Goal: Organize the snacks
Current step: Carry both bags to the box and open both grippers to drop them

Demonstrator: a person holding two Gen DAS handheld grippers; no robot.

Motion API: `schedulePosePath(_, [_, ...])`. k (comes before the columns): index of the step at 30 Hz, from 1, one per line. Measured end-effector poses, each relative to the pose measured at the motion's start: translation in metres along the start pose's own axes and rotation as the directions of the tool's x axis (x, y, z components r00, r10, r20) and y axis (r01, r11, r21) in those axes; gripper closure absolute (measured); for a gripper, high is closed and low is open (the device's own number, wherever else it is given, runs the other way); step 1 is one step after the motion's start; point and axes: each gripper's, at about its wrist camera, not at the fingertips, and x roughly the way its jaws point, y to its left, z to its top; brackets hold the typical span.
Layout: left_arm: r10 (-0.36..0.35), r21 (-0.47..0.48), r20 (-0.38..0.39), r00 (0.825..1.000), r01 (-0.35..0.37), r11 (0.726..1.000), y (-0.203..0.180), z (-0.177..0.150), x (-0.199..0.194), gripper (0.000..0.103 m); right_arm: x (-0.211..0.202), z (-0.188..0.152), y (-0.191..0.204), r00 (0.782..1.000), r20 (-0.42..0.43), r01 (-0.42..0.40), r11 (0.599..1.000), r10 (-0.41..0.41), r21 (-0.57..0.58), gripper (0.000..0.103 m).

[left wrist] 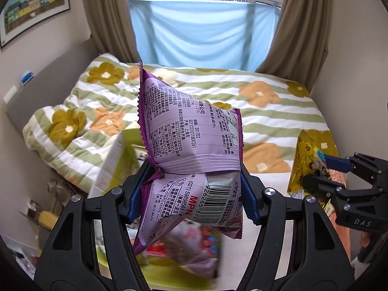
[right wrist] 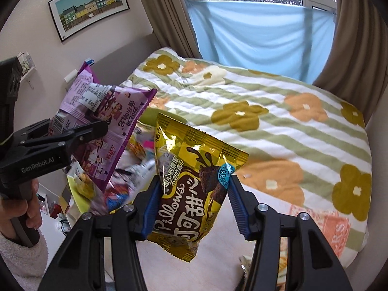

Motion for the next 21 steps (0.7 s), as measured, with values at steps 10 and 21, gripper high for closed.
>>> schedulePosePath(10, [-0.054, 0.001, -0.104, 0.993, 0.054, 0.999, 0.106, -0.001, 0.05, 0.04, 0.044, 0.039, 0.077, 1.0, 0.011, 0.015, 0.997, -0.016, 0.078, 0.053])
schedulePosePath(21, [-0.203, 0.04, -0.22, 0.954, 0.217, 0.975, 0.141, -0.004, 0.113, 0.019, 0.085, 0.05, 0.107, 0.993, -0.024, 0.114, 0.977, -0.112, 0.179, 0.053])
